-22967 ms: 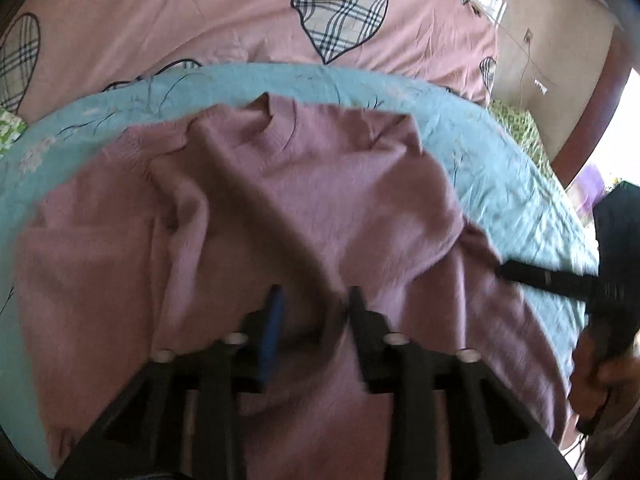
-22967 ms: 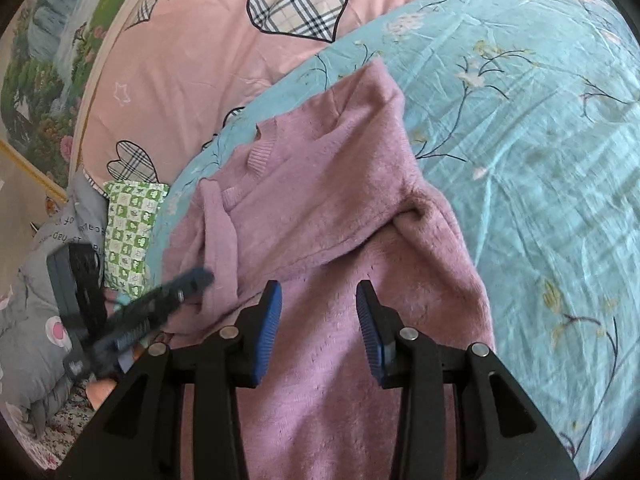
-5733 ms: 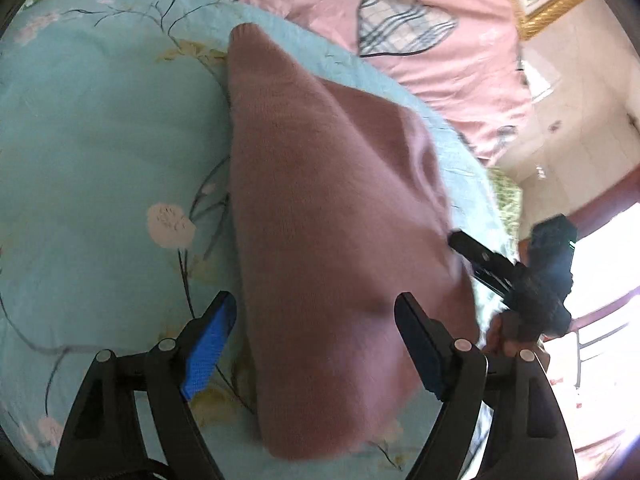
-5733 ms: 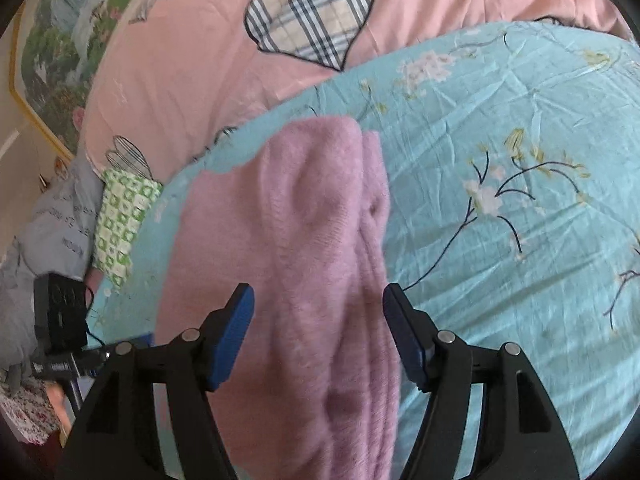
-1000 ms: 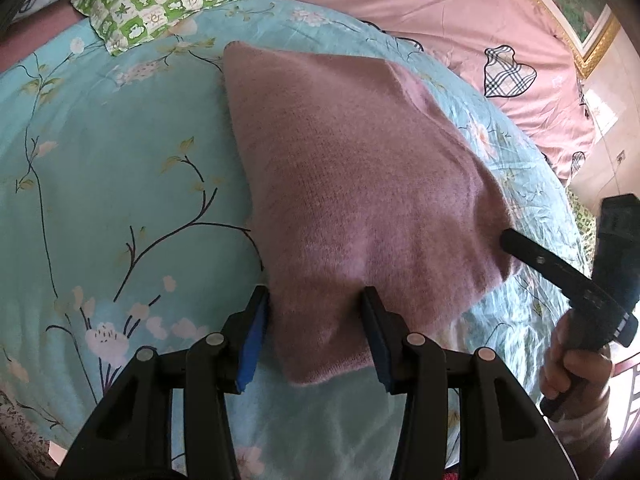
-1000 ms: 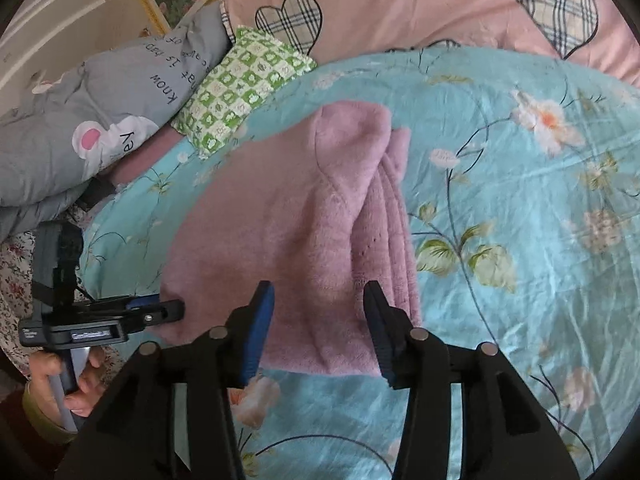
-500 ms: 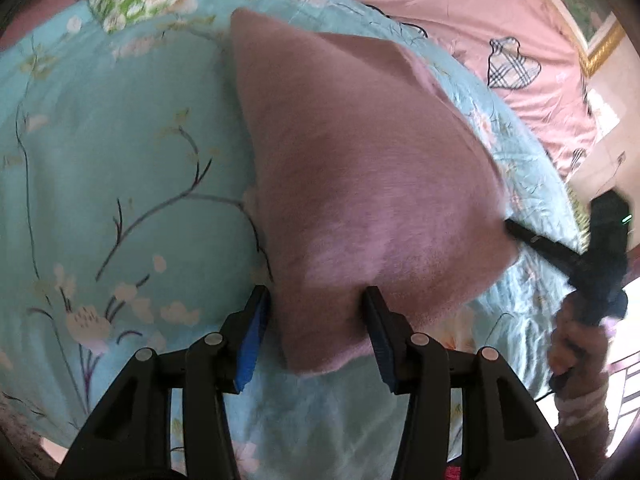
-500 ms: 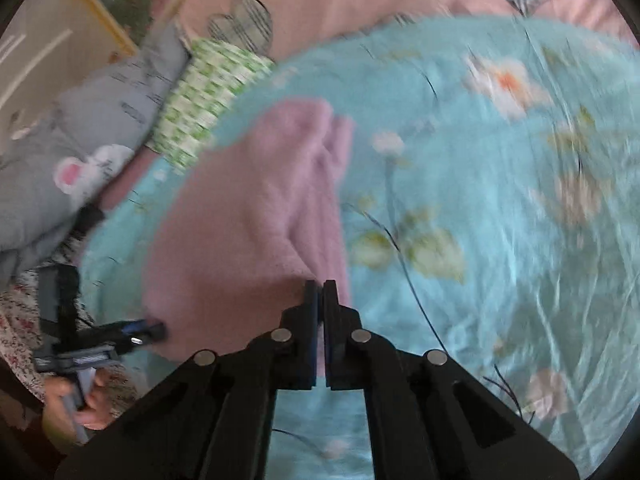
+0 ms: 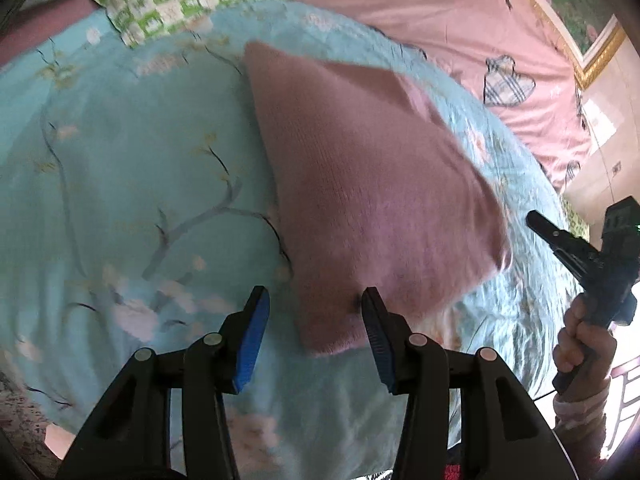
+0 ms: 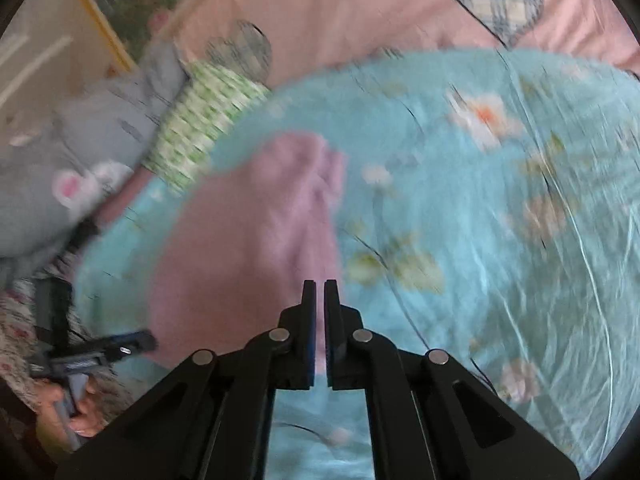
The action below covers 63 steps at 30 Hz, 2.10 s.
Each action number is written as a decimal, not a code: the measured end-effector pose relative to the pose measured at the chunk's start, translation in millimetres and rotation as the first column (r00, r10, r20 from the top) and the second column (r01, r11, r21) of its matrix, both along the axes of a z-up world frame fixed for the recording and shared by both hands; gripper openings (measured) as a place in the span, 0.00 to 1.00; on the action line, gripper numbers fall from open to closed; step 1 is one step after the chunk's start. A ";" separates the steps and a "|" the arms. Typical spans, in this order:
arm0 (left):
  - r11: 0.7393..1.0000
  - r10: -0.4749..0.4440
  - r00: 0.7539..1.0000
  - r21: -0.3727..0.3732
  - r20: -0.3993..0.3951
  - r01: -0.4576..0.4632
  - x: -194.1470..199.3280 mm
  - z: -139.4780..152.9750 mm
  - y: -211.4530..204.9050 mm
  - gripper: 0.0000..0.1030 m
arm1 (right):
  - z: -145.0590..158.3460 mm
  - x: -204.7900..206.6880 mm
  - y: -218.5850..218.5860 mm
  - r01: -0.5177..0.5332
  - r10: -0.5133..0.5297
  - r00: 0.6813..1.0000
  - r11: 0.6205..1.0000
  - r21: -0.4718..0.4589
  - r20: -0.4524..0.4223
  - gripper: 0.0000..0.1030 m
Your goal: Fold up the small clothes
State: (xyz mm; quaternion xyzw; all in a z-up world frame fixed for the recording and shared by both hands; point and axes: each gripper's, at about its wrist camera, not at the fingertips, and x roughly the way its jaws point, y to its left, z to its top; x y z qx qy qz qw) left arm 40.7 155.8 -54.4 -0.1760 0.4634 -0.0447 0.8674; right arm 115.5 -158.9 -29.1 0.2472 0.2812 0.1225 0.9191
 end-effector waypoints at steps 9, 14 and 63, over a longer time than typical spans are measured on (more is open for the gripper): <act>1.000 0.006 1.000 0.007 -0.031 -0.005 36.0 -13.2 -12.2 0.50 | -6.7 58.0 64.8 -0.097 0.087 0.987 0.993 -0.071 -0.135 0.00; 1.000 0.004 1.000 0.009 -0.021 -0.004 35.2 -28.2 -18.8 0.52 | -39.5 59.4 30.5 -0.058 0.073 0.985 0.993 0.098 -0.155 0.00; 0.943 0.017 0.984 0.325 0.178 -0.075 -110.7 -14.2 -71.7 0.77 | -49.5 -127.2 65.3 -0.026 0.038 0.997 0.985 -0.169 0.067 0.83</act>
